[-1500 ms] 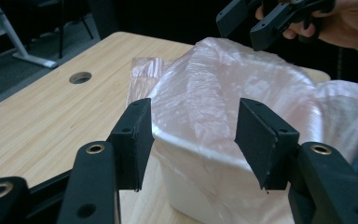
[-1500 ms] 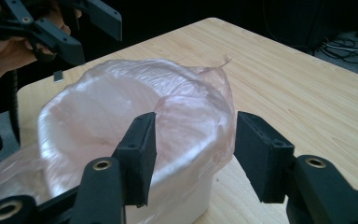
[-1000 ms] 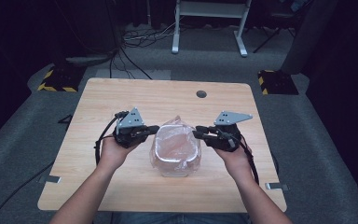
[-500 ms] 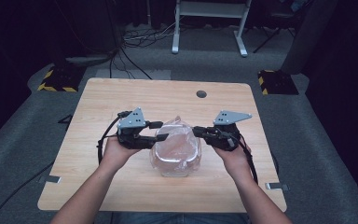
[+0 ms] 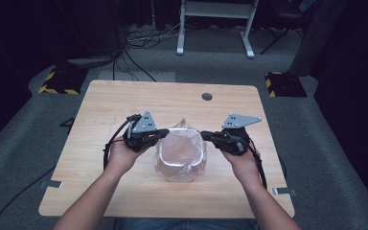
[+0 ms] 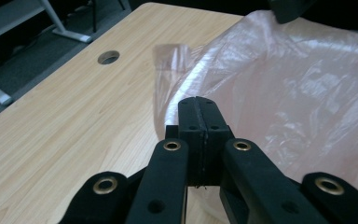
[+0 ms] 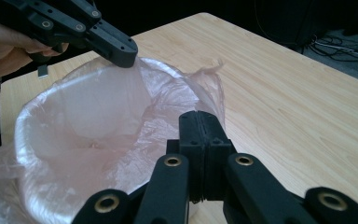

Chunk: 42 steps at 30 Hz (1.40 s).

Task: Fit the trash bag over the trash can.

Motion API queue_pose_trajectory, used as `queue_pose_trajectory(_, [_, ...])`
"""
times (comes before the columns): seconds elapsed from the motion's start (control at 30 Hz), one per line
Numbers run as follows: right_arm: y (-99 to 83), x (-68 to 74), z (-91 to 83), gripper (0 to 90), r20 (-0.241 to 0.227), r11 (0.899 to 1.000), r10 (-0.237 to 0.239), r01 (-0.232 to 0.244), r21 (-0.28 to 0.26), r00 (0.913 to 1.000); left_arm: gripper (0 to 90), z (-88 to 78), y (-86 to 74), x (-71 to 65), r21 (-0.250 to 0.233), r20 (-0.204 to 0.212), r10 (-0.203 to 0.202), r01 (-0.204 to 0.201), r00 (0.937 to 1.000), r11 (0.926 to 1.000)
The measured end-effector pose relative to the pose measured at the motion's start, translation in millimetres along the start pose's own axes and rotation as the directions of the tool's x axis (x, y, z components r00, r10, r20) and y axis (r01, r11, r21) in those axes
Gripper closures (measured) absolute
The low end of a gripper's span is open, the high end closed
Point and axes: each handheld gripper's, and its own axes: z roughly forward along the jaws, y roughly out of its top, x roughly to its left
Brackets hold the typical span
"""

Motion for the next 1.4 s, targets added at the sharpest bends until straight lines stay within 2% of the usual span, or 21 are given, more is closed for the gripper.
queue_pose_trajectory(0.07, [-2.8,-2.1,0.2,90.0,-0.005,1.0,0.011,-0.011,0.004,0.9999,89.8,-0.1,-0.2,0.8,-0.002,0.0,0.001,-0.001,1.0,1.0])
queue_pose_trajectory(0.17, [-6.6,-5.5,1.1,90.0,-0.001,1.0,0.023,-0.023,0.013,0.9997,89.7,0.3,1.0,0.6,0.008,-0.036,0.019,-0.018,0.9992,0.9998])
queue_pose_trajectory(0.3, [-12.0,-9.4,0.4,90.0,0.001,0.999,0.039,-0.039,0.016,0.9992,89.1,0.5,-0.4,2.8,-0.008,-0.03,0.002,-0.002,0.9995,1.0])
queue_pose_trajectory(0.37, [-14.3,-10.7,1.5,90.0,-0.002,0.999,0.043,-0.043,0.022,0.9991,78.8,2.7,-1.1,3.4,-0.004,-0.054,-0.005,0.005,0.9985,1.0])
queue_pose_trajectory(0.43, [-15.4,-9.9,2.5,82.6,0.006,0.999,0.036,-0.036,0.016,0.9993,70.5,7.6,-2.5,4.2,0.008,-0.063,-0.016,0.017,0.9979,0.9998])
queue_pose_trajectory(0.5, [-15.1,-9.1,2.8,70.9,0.021,0.999,0.035,-0.035,0.0,0.9992,62.6,12.0,-3.7,5.9,0.02,-0.05,-0.027,0.028,0.9984,0.9994])
queue_pose_trajectory(0.6, [-11.4,-7.3,3.1,59.6,0.007,0.999,0.043,-0.043,-0.027,0.999,62.6,17.1,-4.0,6.8,0.019,-0.03,-0.043,0.044,0.9986,0.9988])
queue_pose_trajectory(0.7, [-7.9,-3.9,5.9,55.2,0.004,0.999,0.032,-0.032,-0.04,0.9995,63.0,23.9,-4.7,7.0,0.042,0.0,-0.07,0.07,0.9976,0.9967])
queue_pose_trajectory(0.73, [-7.3,-3.5,7.8,54.3,0.004,0.999,0.035,-0.034,-0.035,0.9994,64.0,27.6,-5.7,6.9,0.06,0.008,-0.071,0.07,0.9975,0.9958])
queue_pose_trajectory(0.87, [-4.6,-2.4,16.3,51.7,-0.009,0.999,0.048,-0.048,-0.011,0.9988,67.7,30.8,-6.2,6.4,0.066,0.014,-0.093,0.091,0.9956,0.9936])
queue_pose_trajectory(1.0, [-1.1,0.7,23.1,50.7,0.005,0.999,0.042,-0.042,0.019,0.9991,70.6,30.5,-4.7,2.8,0.074,0.018,-0.097,0.095,0.9951,0.9927])
queue_pose_trajectory(1.07, [0.2,1.5,26.0,50.1,0.027,0.998,0.038,-0.039,0.041,0.9989,70.3,29.2,-4.6,-0.1,0.076,0.016,-0.091,0.089,0.9957,0.9931])
queue_pose_trajectory(1.13, [1.0,1.6,29.2,49.1,0.048,0.997,0.035,-0.038,0.071,0.9983,69.3,27.4,-5.8,-1.1,0.071,0.023,-0.096,0.094,0.9951,0.9931])
queue_pose_trajectory(1.23, [2.6,1.9,33.8,47.5,0.055,0.994,0.042,-0.047,0.095,0.9976,67.2,25.2,-8.4,-0.4,0.062,0.058,-0.114,0.11,0.9918,0.992])
queue_pose_trajectory(1.3, [5.5,3.6,38.3,47.4,0.07,0.991,0.029,-0.038,0.131,0.9971,61.5,23.1,-10.0,1.1,0.046,0.072,-0.129,0.126,0.989,0.9909])
queue_pose_trajectory(1.33, [6.6,5.0,40.3,47.3,0.08,0.988,0.018,-0.03,0.15,0.9967,58.1,22.0,-10.6,2.5,0.036,0.066,-0.129,0.127,0.9894,0.9912])
queue_pose_trajectory(1.4, [7.9,8.1,45.2,47.0,0.098,0.983,-0.006,-0.012,0.184,0.9951,55.6,19.6,-11.8,4.8,0.016,0.069,-0.135,0.134,0.9884,0.9908])
